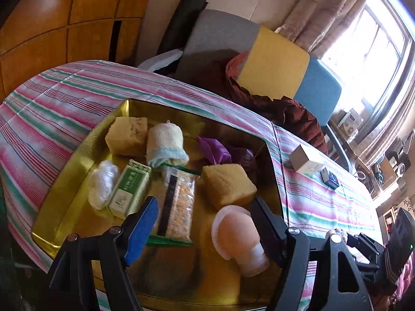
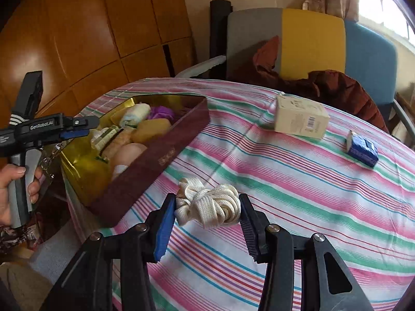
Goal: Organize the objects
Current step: 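Lower the orange bottle and white rope into the tray and open both tools, then move both open tools toward the white box and blue tissue pack, then grasp the blue tissue pack with the right tool while the left tool grasps the white box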
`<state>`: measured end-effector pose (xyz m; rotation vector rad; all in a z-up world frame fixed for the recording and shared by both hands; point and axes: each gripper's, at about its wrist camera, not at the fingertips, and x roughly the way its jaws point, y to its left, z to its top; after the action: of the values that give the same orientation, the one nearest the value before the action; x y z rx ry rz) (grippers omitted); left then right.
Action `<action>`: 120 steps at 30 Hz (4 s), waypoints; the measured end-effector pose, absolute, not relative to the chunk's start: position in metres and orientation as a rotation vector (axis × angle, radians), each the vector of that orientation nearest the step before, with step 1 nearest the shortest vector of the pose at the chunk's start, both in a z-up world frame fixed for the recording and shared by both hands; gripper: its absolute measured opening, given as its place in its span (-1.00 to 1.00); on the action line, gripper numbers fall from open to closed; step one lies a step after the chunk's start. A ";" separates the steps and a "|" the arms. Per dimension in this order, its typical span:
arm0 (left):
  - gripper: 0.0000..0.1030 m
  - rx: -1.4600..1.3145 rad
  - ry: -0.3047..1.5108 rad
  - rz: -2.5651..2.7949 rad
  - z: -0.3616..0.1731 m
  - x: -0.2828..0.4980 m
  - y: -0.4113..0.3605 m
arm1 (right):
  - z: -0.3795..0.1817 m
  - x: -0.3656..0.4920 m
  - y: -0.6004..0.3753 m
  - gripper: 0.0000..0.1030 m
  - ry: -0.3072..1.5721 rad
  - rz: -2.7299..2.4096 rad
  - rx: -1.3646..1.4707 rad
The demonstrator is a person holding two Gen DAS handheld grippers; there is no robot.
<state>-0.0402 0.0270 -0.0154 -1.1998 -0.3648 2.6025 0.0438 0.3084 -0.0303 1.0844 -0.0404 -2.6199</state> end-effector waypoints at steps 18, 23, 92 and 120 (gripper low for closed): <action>0.45 -1.156 -0.669 2.804 0.033 -0.051 -0.091 | -0.028 -0.025 0.086 -0.06 0.148 -2.220 1.119; 0.45 -1.133 -0.776 2.823 0.038 -0.049 -0.115 | -0.046 -0.054 0.046 -0.01 0.086 -2.180 1.192; 0.45 -1.171 -0.004 2.187 -0.028 0.007 0.190 | -0.079 -0.085 0.538 0.59 -0.783 -2.677 1.316; 0.45 -1.132 0.145 2.137 -0.015 -0.069 0.280 | -0.091 -0.073 0.527 0.04 -0.320 -3.018 1.392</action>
<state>-0.0693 0.2802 -0.0151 -1.1317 0.1449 2.1366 -0.0725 0.5274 -0.0909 1.3921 -0.3197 -3.0180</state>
